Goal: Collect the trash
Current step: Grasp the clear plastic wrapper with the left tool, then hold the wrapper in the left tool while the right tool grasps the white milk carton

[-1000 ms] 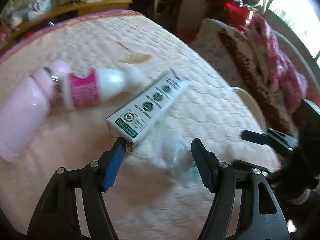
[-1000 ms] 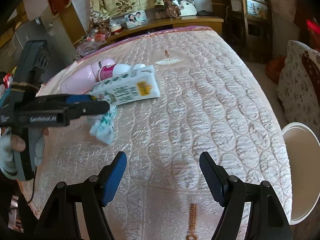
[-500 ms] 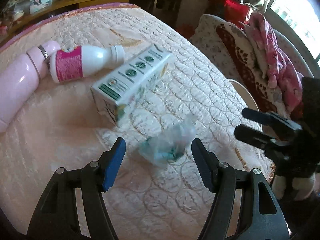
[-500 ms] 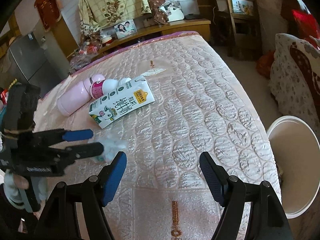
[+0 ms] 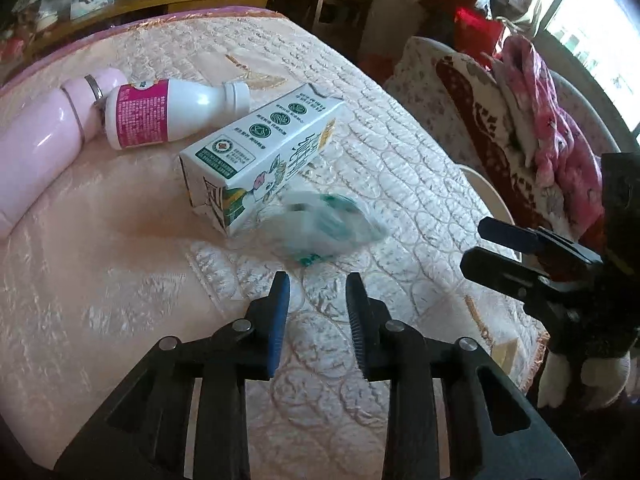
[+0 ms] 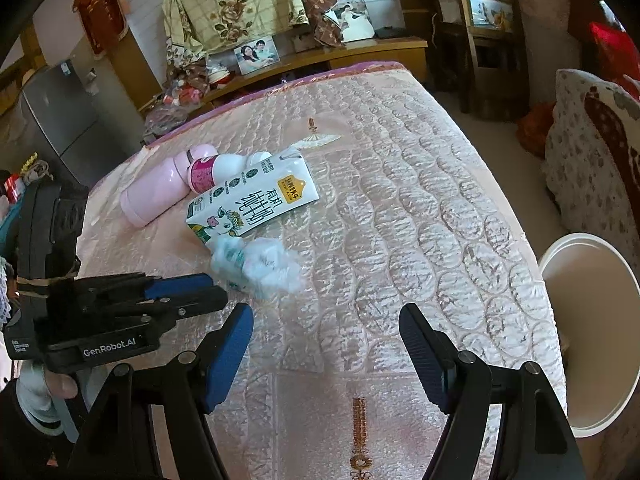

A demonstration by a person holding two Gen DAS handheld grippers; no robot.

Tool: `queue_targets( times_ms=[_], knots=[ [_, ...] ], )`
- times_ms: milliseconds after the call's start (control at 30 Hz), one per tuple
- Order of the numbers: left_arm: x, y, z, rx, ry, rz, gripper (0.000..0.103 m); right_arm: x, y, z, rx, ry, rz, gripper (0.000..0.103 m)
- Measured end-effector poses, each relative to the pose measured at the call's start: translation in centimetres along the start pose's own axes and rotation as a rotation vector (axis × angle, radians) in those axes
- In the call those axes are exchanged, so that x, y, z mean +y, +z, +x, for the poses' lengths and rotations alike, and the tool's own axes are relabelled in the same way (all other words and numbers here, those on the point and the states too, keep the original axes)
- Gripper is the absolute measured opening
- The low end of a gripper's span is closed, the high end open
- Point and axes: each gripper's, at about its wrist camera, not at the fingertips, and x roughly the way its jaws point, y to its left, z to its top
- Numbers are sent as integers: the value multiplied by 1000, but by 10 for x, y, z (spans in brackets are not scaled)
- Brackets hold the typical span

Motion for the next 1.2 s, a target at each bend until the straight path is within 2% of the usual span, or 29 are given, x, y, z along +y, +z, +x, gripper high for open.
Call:
queue_targets(
  times_ms=[33,67,100,200,400,633,667,733,767,800,900,1033,1200],
  knots=[
    [-1,0,-1,0,-6,-2,47,-1,0,-1,-3,-1,5,73],
    [-2,1,-2,-2,-8,-7,66,-3,0,-1,-6,-2,11,73],
    [-2,1,-4,-9,-11,-12,69,-5,0,-2,-9,-3,18,73],
    [-8,3,-9,-47,-7,-14,69,-12,0,-4,-14,-7,39,73],
    [-22,15,1,-103,81,-52,69,-27,0,-5,-21,-1,92,73],
    [-31,30,33,-91,160,-91,69,-45,-1,-10,-33,10,138,73],
    [-30,30,37,-84,160,-90,68,-46,-1,-10,-32,12,141,73],
    [-31,28,41,-82,158,-81,57,-46,-2,-9,-28,13,142,73],
    [-31,27,39,-86,157,-73,36,-46,-2,-9,-25,14,140,73],
    [-29,25,38,-66,141,-77,24,-46,-3,-8,-24,15,137,73],
    [-21,20,23,-73,108,-85,22,-42,-3,-6,-17,15,126,73],
    [-3,14,-18,-130,92,-91,22,-38,-5,-4,-11,16,111,73],
    [34,21,-59,-237,164,-160,22,-32,-6,0,0,23,100,73]
  ],
)
